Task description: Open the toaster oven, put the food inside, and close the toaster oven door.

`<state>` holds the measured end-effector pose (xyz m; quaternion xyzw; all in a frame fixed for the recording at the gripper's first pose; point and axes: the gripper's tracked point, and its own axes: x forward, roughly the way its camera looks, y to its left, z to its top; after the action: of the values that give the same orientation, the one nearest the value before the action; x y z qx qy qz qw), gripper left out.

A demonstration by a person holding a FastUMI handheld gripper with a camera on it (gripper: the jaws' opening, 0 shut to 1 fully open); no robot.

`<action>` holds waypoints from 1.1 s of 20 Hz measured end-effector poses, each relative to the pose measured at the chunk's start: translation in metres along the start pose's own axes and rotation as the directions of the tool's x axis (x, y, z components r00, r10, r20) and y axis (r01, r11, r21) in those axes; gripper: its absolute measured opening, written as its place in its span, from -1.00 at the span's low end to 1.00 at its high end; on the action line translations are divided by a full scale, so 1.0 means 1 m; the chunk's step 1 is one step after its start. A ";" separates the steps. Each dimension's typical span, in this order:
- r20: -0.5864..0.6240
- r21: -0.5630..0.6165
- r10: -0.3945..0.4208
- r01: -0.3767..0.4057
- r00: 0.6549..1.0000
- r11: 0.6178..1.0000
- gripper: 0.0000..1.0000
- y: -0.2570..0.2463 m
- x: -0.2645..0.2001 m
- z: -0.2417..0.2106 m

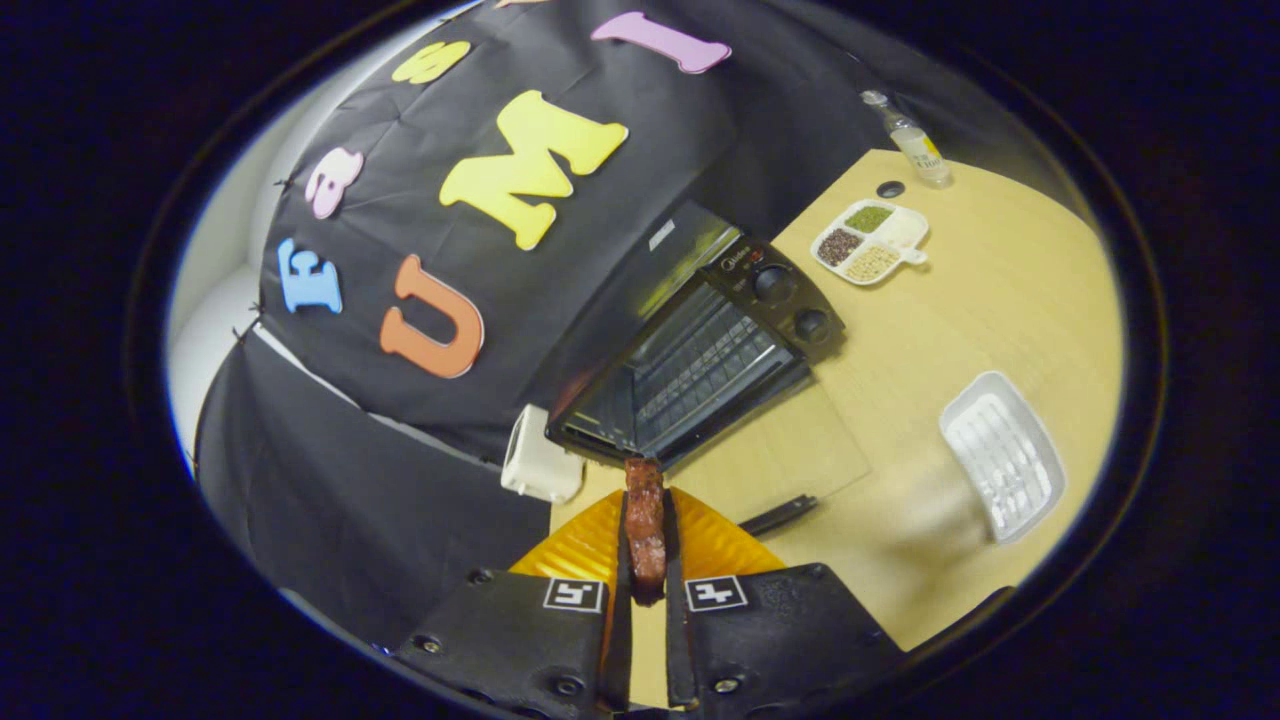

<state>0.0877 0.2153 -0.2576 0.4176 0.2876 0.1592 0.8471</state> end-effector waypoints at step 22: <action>0.343 0.259 -0.208 0.121 0.916 0.958 -0.67 -0.041 0.235 0.068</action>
<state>0.3154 0.2682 -0.3408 0.5103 0.1752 -0.0287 0.8415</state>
